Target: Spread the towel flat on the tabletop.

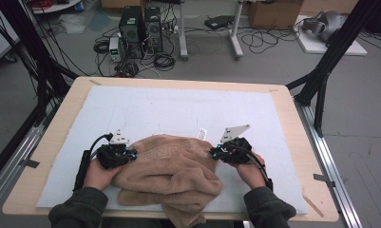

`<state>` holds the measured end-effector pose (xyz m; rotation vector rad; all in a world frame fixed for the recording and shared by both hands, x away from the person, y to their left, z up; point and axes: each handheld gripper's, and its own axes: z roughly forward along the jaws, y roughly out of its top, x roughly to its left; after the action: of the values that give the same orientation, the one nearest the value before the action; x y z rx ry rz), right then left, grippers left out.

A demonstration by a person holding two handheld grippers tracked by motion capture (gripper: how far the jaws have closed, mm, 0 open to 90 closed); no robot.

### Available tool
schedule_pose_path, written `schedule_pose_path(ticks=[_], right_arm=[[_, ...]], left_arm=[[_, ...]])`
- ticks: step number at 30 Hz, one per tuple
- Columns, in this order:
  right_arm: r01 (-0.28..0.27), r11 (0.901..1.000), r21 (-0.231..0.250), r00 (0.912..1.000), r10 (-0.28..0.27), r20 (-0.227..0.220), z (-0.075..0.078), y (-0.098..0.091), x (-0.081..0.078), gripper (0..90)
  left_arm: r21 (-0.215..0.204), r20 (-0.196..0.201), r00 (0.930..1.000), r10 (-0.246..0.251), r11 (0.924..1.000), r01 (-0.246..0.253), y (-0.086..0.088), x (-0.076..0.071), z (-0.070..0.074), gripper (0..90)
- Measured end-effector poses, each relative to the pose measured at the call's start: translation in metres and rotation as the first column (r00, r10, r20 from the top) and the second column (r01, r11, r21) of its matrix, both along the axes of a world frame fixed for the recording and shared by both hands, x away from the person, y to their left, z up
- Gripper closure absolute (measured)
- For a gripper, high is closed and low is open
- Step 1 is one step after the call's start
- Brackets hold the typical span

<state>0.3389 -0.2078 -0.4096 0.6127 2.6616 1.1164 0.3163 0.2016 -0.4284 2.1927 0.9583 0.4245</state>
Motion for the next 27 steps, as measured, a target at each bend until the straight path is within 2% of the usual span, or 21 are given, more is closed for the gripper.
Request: schedule_pose_path(ticks=[3,6,9,12,15,16,17,18,19,20,21,22,23,24,25,26,27], right_arm=[[0.005,0.9990,0.043,0.9998,-0.006,0.019,0.013,-0.009,-0.005,84.2],[0.004,0.9976,0.070,0.9991,-0.007,0.041,0.026,-0.015,-0.009,84.2],[-0.002,0.9968,0.080,0.9980,-0.003,0.064,0.037,-0.020,-0.010,84.2],[-0.003,0.9962,0.087,0.9980,-0.003,0.064,0.043,-0.022,-0.006,84.3],[-0.002,0.9961,0.088,0.9984,-0.003,0.056,0.049,-0.024,0.007,84.6],[0.015,0.9976,0.068,0.9972,-0.020,0.072,0.055,-0.024,0.024,85.0],[0.015,0.9976,0.068,0.9972,-0.020,0.072,0.055,-0.024,0.024,85.0],[0.047,0.9972,0.058,0.9931,-0.053,0.105,0.061,-0.024,0.035,85.2],[0.092,0.9926,0.080,0.9851,-0.102,0.138,0.072,-0.023,0.052,84.8],[0.156,0.9826,0.100,0.9692,-0.172,0.176,0.085,-0.022,0.070,80.4],[0.224,0.9667,0.123,0.9430,-0.247,0.223,0.098,-0.019,0.085,66.7],[0.284,0.9491,0.136,0.9234,-0.309,0.228,0.105,-0.018,0.098,59.3],[0.301,0.9409,0.155,0.9285,-0.326,0.177,0.107,-0.019,0.110,55.8],[0.305,0.9361,0.175,0.9318,-0.332,0.148,0.104,-0.020,0.115,54.9],[0.297,0.9405,0.165,0.9371,-0.321,0.138,0.098,-0.019,0.117,54.3],[0.277,0.9485,0.154,0.9469,-0.297,0.124,0.090,-0.019,0.117,51.8],[0.257,0.9548,0.149,0.9586,-0.272,0.085,0.082,-0.019,0.116,49.9]], left_arm=[[-0.032,0.050,0.9986,0.016,0.9994,-0.015,0.004,-0.005,0.013,85.4],[-0.077,0.091,0.9957,0.015,0.9970,-0.008,0.007,-0.009,0.029,85.4],[-0.086,0.126,0.9919,0.018,0.9963,-0.008,0.009,-0.008,0.044,85.4],[-0.109,0.134,0.9905,0.033,0.9938,-0.018,0.011,-0.001,0.054,85.4],[-0.098,0.136,0.9892,0.055,0.9943,-0.042,0.011,0.017,0.060,85.5],[-0.091,0.156,0.9851,0.071,0.9942,-0.058,0.009,0.026,0.063,85.6],[-0.099,0.201,0.9747,0.098,0.9919,-0.079,0.007,0.037,0.070,85.6],[-0.129,0.234,0.9619,0.141,0.9853,-0.113,0.006,0.053,0.080,85.7],[-0.131,0.264,0.9484,0.175,0.9808,-0.145,0.004,0.073,0.093,85.5],[-0.111,0.298,0.9316,0.208,0.9770,-0.182,0.000,0.090,0.105,84.3],[-0.109,0.302,0.9191,0.253,0.9669,-0.231,-0.003,0.104,0.112,76.7],[-0.136,0.244,0.9333,0.263,0.9622,-0.236,-0.003,0.115,0.117,61.8],[-0.170,0.203,0.9465,0.251,0.9611,-0.218,-0.002,0.119,0.116,60.7],[-0.161,0.205,0.9497,0.236,0.9654,-0.206,-0.002,0.118,0.113,61.1],[-0.142,0.212,0.9518,0.221,0.9708,-0.194,-0.002,0.115,0.107,61.0],[-0.132,0.207,0.9563,0.206,0.9745,-0.181,-0.001,0.110,0.100,60.0],[-0.129,0.196,0.9604,0.198,0.9762,-0.175,0.000,0.105,0.092,58.0]])
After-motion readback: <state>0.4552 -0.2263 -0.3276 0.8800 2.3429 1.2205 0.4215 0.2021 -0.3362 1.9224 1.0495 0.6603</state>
